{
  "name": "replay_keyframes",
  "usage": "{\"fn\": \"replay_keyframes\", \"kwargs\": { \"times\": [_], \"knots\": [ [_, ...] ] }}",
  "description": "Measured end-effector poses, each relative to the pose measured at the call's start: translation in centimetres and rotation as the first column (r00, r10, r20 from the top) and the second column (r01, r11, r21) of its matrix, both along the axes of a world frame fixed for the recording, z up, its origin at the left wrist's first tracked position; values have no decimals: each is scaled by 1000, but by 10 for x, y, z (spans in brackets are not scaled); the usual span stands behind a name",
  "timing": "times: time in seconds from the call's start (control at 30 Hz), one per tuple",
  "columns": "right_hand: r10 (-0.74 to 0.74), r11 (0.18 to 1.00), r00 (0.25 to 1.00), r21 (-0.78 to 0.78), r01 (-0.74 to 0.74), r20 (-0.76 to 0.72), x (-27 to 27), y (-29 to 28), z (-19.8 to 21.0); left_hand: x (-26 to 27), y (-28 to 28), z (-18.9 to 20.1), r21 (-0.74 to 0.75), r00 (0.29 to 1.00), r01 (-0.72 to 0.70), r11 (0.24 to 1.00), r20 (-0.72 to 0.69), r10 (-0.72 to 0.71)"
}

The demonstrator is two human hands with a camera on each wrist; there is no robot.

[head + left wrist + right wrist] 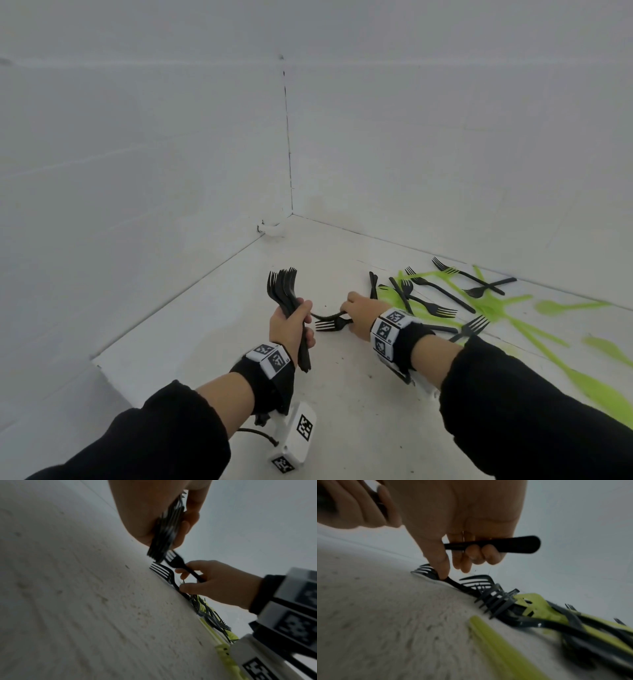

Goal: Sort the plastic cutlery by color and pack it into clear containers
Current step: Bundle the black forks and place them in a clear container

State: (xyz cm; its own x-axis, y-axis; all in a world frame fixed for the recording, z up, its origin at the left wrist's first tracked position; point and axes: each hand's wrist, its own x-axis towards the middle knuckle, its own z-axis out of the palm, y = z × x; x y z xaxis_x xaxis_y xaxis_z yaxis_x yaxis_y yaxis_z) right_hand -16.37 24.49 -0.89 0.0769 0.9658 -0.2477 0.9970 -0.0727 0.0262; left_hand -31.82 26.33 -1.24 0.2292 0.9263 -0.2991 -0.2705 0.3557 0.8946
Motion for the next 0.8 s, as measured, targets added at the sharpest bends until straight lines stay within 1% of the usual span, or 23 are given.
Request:
{"fn": "replay_keyframes", "kwargs": {
  "times": [0.07,0.1,0.17,0.2,0.23,0.27,0.33,0.4,0.43,0.47,0.5,0.53,0.57,0.6,0.63,0.67,0.7,0.73,0.8],
  "knots": [
    [-13,999,1000,-29,14,8,-1,6,-3,1,-1,-3,-10,1000,2,1000,10,-2],
    [-30,999,999,-19,30,-28,-1,8,-4,1,-1,-3,-13,1000,1,1000,12,-1],
    [-99,992,978,57,111,-183,1,9,3,2,0,-4,-13,1000,2,1000,6,-2],
    [-141,975,945,124,184,-294,3,7,9,3,0,-5,-12,1000,3,1000,0,-3],
    [-171,946,893,185,267,-416,8,6,15,4,1,-5,-11,1000,4,1000,-5,-4],
    [-187,910,817,217,353,-546,13,4,21,5,1,-5,-11,1000,8,1000,-7,-8],
    [-193,845,623,195,498,-759,24,3,32,7,0,-6,-10,1000,22,1000,-12,-22],
    [-160,791,453,161,590,-877,38,2,41,10,-1,-7,-8,999,41,999,-18,-41],
    [-152,778,430,160,607,-890,46,3,45,11,-2,-8,-8,999,49,999,-19,-49],
    [-169,787,496,187,588,-852,55,3,48,13,-2,-9,-9,998,55,998,-18,-55],
    [-202,820,624,218,529,-755,62,3,50,14,-3,-10,-10,998,60,998,-16,-60],
    [-211,867,750,235,440,-627,69,2,52,16,-4,-11,-14,998,64,998,-16,-65],
    [-191,911,846,231,342,-498,74,1,51,17,-4,-12,-19,997,69,997,-16,-70],
    [-155,949,911,198,245,-382,77,0,52,17,-5,-12,-23,997,74,997,-17,-74],
    [-112,978,957,142,154,-268,78,-1,52,18,-4,-13,-24,997,78,997,-19,-79],
    [-61,995,986,69,73,-155,78,-1,51,18,-4,-13,-24,996,81,996,-23,-81],
    [7,1000,998,1,-7,-57,78,0,50,18,-3,-13,-25,996,80,996,-27,-81],
    [79,995,997,-68,-79,8,77,2,48,18,-2,-14,-27,997,75,997,-31,-76],
    [195,967,978,-184,-179,75,74,5,44,17,0,-15,-34,998,57,998,-35,-58]
  ]
}}
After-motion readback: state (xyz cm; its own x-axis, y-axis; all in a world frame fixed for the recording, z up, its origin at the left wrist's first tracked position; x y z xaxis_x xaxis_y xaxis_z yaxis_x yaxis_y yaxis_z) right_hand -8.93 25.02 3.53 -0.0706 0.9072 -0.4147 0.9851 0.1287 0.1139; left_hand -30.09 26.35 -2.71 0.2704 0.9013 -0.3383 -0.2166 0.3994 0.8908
